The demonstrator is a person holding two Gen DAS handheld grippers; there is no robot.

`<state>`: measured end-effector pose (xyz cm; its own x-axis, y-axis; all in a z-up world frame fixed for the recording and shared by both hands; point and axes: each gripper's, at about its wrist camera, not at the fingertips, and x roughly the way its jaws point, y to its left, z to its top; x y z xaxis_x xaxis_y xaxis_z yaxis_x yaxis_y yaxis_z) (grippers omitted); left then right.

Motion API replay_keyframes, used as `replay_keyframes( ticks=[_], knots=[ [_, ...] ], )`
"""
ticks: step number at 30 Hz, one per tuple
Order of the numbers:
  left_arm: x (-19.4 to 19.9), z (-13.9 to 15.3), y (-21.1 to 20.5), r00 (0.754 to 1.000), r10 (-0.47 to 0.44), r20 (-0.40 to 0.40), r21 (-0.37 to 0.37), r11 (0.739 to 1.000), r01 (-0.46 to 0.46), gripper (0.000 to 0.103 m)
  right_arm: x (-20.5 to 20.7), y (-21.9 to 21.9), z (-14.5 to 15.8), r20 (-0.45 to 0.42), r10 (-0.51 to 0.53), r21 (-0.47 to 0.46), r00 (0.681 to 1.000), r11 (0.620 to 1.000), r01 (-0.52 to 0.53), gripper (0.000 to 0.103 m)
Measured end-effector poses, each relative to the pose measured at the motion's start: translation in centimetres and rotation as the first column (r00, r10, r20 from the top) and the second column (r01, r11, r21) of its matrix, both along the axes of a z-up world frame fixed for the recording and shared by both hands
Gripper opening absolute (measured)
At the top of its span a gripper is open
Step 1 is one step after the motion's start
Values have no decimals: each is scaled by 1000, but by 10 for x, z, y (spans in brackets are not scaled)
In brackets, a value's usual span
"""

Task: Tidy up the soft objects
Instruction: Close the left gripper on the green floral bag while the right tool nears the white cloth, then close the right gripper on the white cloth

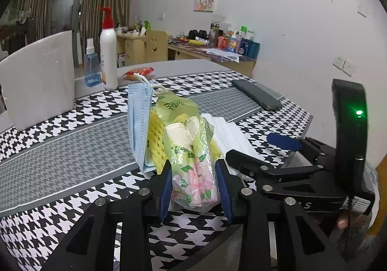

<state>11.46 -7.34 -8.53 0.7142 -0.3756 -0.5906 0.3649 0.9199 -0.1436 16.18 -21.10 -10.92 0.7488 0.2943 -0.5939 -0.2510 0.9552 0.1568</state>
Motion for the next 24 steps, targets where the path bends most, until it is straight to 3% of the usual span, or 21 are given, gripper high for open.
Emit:
replay_keyframes(
  ticks=[5,13,15,18,24],
  knots=[
    [-9,8,5,1000,-4,29,-1,1000,4,36,3,4,-3,-24,3,4,1000,1000,-3,95],
    [-14,8,9,999,11,32,-9,1000,-10,36,3,7,-6,-91,53,22,994,998,-51,56],
    [-16,9,11,999,16,37,-7,1000,-16,36,3,6,-5,-106,64,43,992,997,-60,35],
    [-20,9,12,999,20,38,-12,1000,-19,36,-1,5,1,-88,62,48,994,997,-58,22],
    [-28,13,16,999,21,48,-18,1000,-21,36,-11,2,14,-31,57,62,998,997,-55,10]
  ],
)
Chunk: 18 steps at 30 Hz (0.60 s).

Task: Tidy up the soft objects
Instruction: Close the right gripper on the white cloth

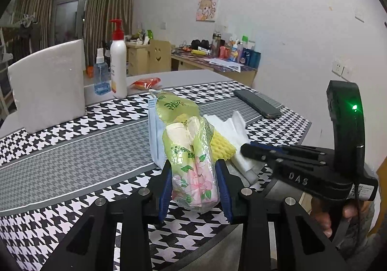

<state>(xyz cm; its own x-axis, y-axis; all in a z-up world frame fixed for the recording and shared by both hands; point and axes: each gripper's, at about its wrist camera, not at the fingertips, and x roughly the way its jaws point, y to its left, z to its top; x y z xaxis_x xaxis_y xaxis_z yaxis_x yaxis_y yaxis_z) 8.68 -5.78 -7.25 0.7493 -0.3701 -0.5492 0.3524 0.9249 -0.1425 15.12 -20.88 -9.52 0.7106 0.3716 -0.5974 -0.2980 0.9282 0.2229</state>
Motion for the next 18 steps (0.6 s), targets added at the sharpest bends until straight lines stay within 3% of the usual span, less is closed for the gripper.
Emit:
replay_keyframes(
  ticks=[3,18],
  knots=[
    [-2,1,0,1000,1,0,-3,1000,-1,36,1,0,1,-2,-2,-3,1000,1000,2,6],
    [-19,19,10,996,58,68,2,998,-59,36,-14,-5,28,91,-10,26,996,1000,8,6]
  ],
)
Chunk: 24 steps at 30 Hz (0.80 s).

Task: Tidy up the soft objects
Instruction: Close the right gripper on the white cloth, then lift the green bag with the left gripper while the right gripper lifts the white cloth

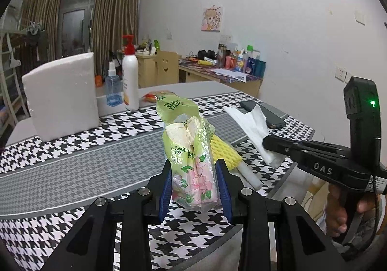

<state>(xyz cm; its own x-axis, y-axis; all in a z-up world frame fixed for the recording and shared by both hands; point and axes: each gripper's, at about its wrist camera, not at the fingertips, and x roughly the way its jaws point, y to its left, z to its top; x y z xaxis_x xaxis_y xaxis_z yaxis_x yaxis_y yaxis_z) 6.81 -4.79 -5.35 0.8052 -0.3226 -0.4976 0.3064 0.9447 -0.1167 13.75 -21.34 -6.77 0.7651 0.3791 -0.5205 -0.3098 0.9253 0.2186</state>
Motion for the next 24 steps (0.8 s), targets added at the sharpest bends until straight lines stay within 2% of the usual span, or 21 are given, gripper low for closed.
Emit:
replay_keyframes(
  ticks=[11,24],
  knots=[
    [-4,15,9,998,33,48,20,999,-34,36,-4,9,14,54,23,0,998,1000,-23,6],
    [8,34,26,994,73,78,18,997,-74,36,3,18,34,96,50,-4,994,999,-50,6]
  ],
)
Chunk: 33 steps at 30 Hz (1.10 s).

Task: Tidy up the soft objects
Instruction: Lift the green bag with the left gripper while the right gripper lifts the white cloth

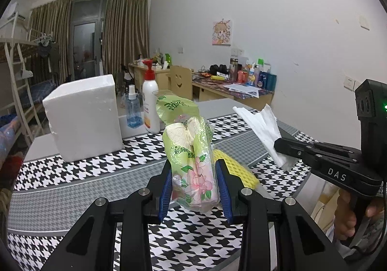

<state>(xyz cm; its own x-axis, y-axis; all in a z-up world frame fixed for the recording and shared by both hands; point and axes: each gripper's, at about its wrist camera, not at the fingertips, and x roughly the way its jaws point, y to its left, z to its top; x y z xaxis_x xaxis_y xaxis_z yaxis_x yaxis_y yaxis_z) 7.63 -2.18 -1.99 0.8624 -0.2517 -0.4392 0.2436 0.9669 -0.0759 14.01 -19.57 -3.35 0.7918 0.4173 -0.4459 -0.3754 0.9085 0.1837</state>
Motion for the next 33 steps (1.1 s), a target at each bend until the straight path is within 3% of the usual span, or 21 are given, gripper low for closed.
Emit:
replay_keyframes(
  ticks=[33],
  knots=[
    [40,48,42,989,110,100,18,994,-112,36,25,41,39,110,73,-31,991,997,-70,6]
  ],
)
